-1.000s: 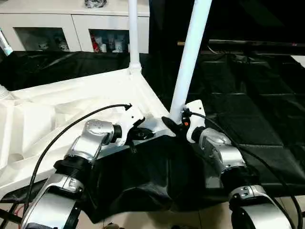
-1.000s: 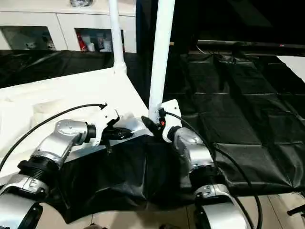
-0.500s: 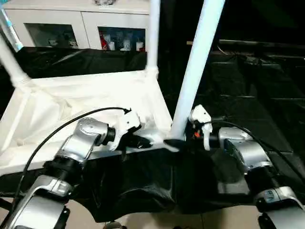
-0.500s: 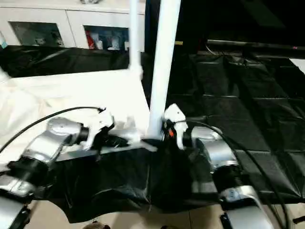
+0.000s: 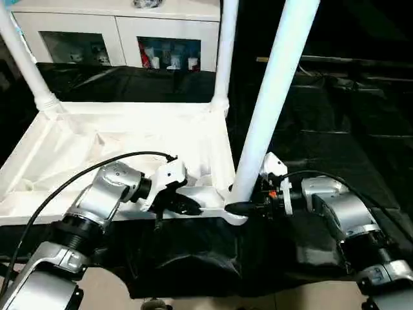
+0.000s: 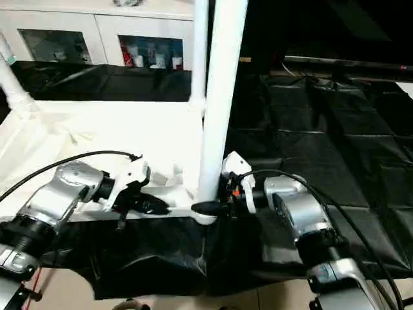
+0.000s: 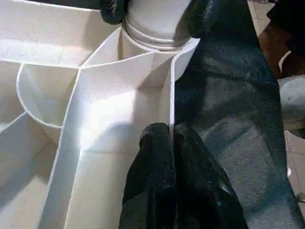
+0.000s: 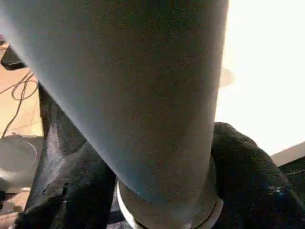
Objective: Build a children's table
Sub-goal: Rotate leg to tighten
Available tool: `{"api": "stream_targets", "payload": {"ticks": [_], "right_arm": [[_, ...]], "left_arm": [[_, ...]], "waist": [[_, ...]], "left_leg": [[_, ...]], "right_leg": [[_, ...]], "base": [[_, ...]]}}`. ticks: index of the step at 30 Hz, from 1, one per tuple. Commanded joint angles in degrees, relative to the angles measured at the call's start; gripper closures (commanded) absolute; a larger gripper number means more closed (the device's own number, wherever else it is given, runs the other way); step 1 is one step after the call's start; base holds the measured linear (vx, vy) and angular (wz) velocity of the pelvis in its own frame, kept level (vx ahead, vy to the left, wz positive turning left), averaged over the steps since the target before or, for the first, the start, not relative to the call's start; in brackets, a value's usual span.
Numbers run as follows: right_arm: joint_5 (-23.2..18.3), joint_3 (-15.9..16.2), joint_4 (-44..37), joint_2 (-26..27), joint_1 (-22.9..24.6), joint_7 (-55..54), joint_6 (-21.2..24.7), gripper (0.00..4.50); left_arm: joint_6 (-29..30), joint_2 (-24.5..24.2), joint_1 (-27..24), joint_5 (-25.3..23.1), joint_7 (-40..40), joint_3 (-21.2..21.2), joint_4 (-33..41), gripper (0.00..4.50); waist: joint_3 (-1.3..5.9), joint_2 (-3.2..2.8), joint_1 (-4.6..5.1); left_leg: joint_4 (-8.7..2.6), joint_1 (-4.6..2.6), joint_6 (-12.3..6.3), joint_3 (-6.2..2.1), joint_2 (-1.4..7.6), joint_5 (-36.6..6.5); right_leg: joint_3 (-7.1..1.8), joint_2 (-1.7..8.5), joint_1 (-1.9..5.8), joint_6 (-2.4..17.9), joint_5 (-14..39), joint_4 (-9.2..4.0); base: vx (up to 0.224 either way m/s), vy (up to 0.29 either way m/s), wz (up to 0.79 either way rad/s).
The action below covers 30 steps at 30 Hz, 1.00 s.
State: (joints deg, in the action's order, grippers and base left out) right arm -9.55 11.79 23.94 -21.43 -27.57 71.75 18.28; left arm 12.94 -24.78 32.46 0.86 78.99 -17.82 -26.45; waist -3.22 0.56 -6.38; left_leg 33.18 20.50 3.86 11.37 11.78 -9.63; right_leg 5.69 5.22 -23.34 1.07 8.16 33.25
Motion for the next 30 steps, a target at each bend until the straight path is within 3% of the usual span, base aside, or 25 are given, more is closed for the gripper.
{"api": "stream_targets", "payload": {"ticks": [1,5,7,12,14,17,20,21,22,23,24,26,30], "right_arm": [[-0.6,1.7,-0.5,1.1,1.1,0.2,0.3,1.92],[-0.4,0.1,1.1,3.0,1.2,-3.5,-0.9,1.99],[1.0,-2.9,6.2,7.6,-0.1,-14.2,-3.8,2.12],[1.5,-6.4,12.8,13.1,-2.8,-26.7,-6.1,2.32],[1.8,-7.6,15.2,15.9,-4.2,-32.5,-6.5,2.39],[2.2,-8.8,17.1,18.6,-5.6,-37.9,-6.7,2.42],[2.4,-10.1,19.9,21.0,-7.2,-40.4,-10.0,2.42],[2.4,-10.1,19.9,21.0,-7.2,-40.4,-10.0,2.09],[2.3,-10.5,20.2,21.1,-7.5,-40.5,-10.9,1.77],[2.2,-10.6,20.2,21.1,-7.5,-40.5,-10.9,1.77],[2.1,-10.9,20.1,21.0,-7.5,-40.4,-10.9,1.75],[3.4,-10.0,18.8,19.4,-6.7,-39.5,-11.8,1.49],[2.6,-10.2,13.1,15.0,-3.7,-35.0,-12.3,1.36]], "left_arm": [[-0.3,2.3,1.3,1.0,-2.5,0.3,-0.1,4.50],[-0.1,3.9,2.2,0.7,-6.1,1.6,-1.5,4.50],[-0.2,6.0,4.1,-0.8,-12.5,2.6,-4.6,4.50],[0.6,8.9,6.0,-1.8,-19.4,3.7,-7.1,4.50],[1.3,11.0,7.0,-2.1,-23.3,4.5,-8.4,4.50],[1.8,13.5,8.1,-2.1,-27.3,5.3,-9.9,4.50],[0.0,15.6,8.8,-2.3,-28.9,5.1,-11.1,4.50],[0.0,15.6,8.8,-2.3,-28.9,5.1,-11.1,4.50],[-1.2,15.5,8.7,-2.8,-28.6,4.5,-11.4,4.50],[-1.7,15.4,8.7,-3.0,-28.6,4.3,-11.6,4.50],[-2.8,15.2,8.7,-3.4,-28.5,4.0,-11.9,4.50],[-5.0,14.9,8.8,-3.7,-28.1,3.6,-12.9,4.50],[-7.2,14.3,8.7,-4.3,-26.8,2.9,-13.7,4.50]], "waist": [[4.05,-0.27,0.12],[3.88,-0.05,0.28],[3.58,0.03,0.82],[3.65,0.13,2.43],[3.55,0.12,2.89],[3.62,0.11,3.14],[3.76,0.10,3.09],[3.83,0.11,3.03],[3.86,-0.25,3.00],[3.91,-0.14,3.02],[3.97,-0.66,3.07],[4.13,-1.04,3.02],[4.28,-0.69,2.78]], "left_leg": [[-3.76,-0.93,-0.83,-0.85,1.91,-15.7],[-3.88,-0.94,-0.35,-0.96,1.81,-17.3],[-3.77,-1.33,0.37,-1.15,1.40,-19.6],[-3.98,-0.79,0.69,-1.75,1.26,-19.9],[-3.72,-1.17,0.49,-1.59,1.12,-20.6],[-3.70,-1.23,0.19,-1.61,1.08,-20.7],[-3.73,-1.14,-0.28,-1.48,1.15,-20.1],[-3.77,-1.04,-0.41,-1.49,1.19,-19.8],[-3.89,-0.91,-0.63,-1.42,1.30,-19.4],[-3.87,-0.91,-0.67,-1.36,1.31,-19.2],[-3.93,-0.88,-0.68,-1.34,1.34,-19.2],[-3.89,-0.96,-0.54,-1.23,1.27,-18.8],[-3.73,-0.76,-1.71,-1.00,1.27,-16.8]], "right_leg": [[-2.92,3.43,2.73,10.8,19.2,-3.68],[-2.85,3.46,2.71,9.9,22.1,-4.02],[-2.57,3.70,2.18,7.6,28.9,-4.98],[-1.99,3.73,2.69,5.2,32.1,-5.41],[-2.07,3.61,2.10,5.7,32.3,-5.56],[-2.00,3.55,2.10,5.7,32.2,-5.67],[-2.18,3.59,2.14,6.5,30.0,-5.51],[-2.22,3.60,2.26,6.6,29.3,-5.38],[-2.43,3.46,2.32,7.3,26.6,-5.16],[-2.47,3.40,2.37,7.6,25.6,-4.99],[-2.58,3.31,2.42,8.4,23.5,-4.85],[-2.64,3.12,2.63,9.9,19.5,-4.40],[-2.79,3.15,3.08,11.0,16.6,-4.00]], "base": [[0.000,0.000,0.00],[0.000,0.000,0.00],[0.000,0.000,0.00],[0.000,0.000,0.00],[0.000,0.000,0.00],[0.000,0.000,0.00],[0.000,0.000,0.00],[0.000,0.000,0.00],[0.000,0.000,0.00],[0.000,0.000,0.00],[0.000,0.000,0.00],[0.000,0.000,0.00],[0.000,0.000,0.00]]}}
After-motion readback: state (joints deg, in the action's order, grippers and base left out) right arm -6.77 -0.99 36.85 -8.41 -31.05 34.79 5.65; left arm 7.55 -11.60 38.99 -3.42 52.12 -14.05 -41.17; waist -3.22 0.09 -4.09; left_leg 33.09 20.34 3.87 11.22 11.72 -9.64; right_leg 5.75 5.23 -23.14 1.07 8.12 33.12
